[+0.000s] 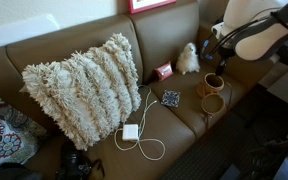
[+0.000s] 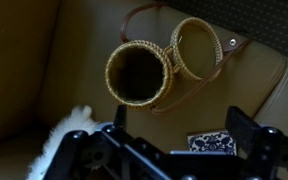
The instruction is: Move the brown bag to the left near the pillow
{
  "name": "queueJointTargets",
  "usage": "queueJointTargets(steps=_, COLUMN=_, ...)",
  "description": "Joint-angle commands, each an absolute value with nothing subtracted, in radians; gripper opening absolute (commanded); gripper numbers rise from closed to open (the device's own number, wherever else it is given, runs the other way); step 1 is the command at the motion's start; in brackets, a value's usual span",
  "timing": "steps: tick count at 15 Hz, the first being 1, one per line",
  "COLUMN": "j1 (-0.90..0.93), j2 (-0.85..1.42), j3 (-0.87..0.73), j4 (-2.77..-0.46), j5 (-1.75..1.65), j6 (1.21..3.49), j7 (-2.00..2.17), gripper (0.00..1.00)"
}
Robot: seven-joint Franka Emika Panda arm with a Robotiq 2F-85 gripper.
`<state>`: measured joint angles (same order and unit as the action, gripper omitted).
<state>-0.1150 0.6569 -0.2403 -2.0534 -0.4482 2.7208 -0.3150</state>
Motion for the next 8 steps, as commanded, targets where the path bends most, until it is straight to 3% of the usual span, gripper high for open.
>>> queueJointTargets(steps=1, j1=-0.128, j2=0.761, j3=-0.227, j4=-1.922, j5=-0.439, j6=2.607, j7=-0.323, gripper=1.0)
queueJointTargets(steps=8, j1=-0.148, j2=1.062, j3=-0.218, j4=-1.549, j5=-0.422, j6=2.357, j7=-0.325, gripper=1.0)
